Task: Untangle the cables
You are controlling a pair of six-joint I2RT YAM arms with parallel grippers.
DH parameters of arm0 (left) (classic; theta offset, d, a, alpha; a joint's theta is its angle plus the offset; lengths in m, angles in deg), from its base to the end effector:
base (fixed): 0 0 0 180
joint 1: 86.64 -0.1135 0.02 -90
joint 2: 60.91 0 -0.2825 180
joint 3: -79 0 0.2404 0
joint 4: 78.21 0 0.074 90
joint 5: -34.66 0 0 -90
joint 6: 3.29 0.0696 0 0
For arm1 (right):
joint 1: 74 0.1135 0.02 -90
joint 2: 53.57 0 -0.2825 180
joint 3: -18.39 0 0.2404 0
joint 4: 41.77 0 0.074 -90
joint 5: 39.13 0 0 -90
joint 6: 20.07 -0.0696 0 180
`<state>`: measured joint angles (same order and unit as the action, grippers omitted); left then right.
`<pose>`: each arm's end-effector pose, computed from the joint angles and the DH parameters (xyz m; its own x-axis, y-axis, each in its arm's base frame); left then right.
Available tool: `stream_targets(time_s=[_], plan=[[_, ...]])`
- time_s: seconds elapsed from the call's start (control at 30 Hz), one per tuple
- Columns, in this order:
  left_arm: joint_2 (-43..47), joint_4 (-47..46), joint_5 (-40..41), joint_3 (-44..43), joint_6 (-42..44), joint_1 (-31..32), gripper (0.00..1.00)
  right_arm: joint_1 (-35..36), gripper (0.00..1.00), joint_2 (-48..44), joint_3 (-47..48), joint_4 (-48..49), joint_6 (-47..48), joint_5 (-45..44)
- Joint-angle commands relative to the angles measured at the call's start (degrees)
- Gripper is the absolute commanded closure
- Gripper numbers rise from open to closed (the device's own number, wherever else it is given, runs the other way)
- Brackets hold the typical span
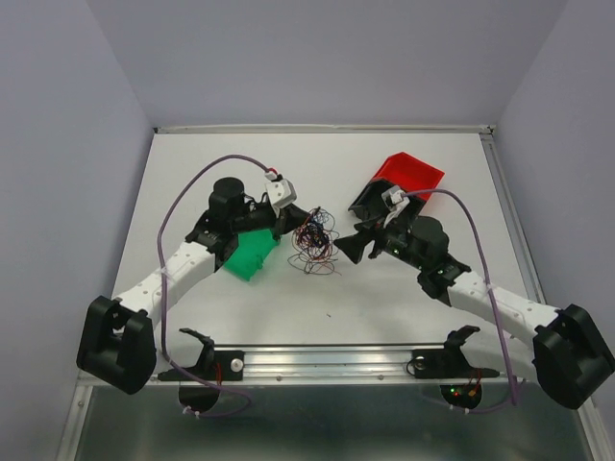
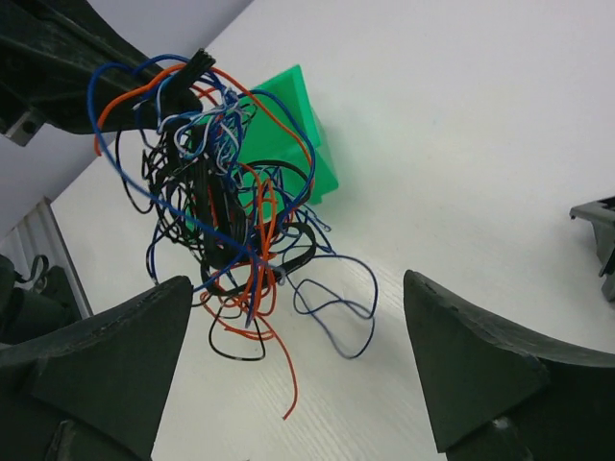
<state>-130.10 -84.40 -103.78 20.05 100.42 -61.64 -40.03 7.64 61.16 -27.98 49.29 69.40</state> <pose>0.2282 -0.1639 0.3263 0.1646 0.0967 -0.9816 0.9447 0.2706 0.1851 0.1962 0.1589 0.2737 -0.3423 0.1724 -0.9237 -0.7179 0.5862 0.3754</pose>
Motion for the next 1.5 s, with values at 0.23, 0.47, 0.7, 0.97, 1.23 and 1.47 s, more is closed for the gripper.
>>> stream_targets(time_s=[0.23, 0.47, 0.7, 0.97, 1.23, 1.47], plan=[[-2.2, 5.1, -9.2, -3.9, 6.4, 3.9, 0.91, 2.6, 0.84, 4.4, 2.9, 4.6, 2.1, 0.8], [-0.3, 5.4, -2.7, -2.8, 10.2, 3.8, 0.29, 2.7, 0.99, -6.9, 1.2, 3.0, 0.1, -5.9], [0.3, 3.2, 1.8, -1.8, 8.9, 3.7, 0.16, 2.7, 0.99, -7.4, 15.8, -10.1, -1.4, -6.6], [2.2, -5.5, 0.4, 2.7, 7.2, 3.7, 0.09, 2.7, 0.99, -2.5, 28.2, -10.7, -4.5, -4.4], [2.7, -14.2, -0.8, 6.9, 4.0, 3.9, 0.01, 2.6, 0.99, -0.2, 38.2, -11.2, -7.0, -4.8], [-4.5, -23.3, 4.3, 3.4, -1.7, 8.0, 0.01, 2.6, 0.99, 4.1, 47.7, -11.6, -11.7, -1.4]])
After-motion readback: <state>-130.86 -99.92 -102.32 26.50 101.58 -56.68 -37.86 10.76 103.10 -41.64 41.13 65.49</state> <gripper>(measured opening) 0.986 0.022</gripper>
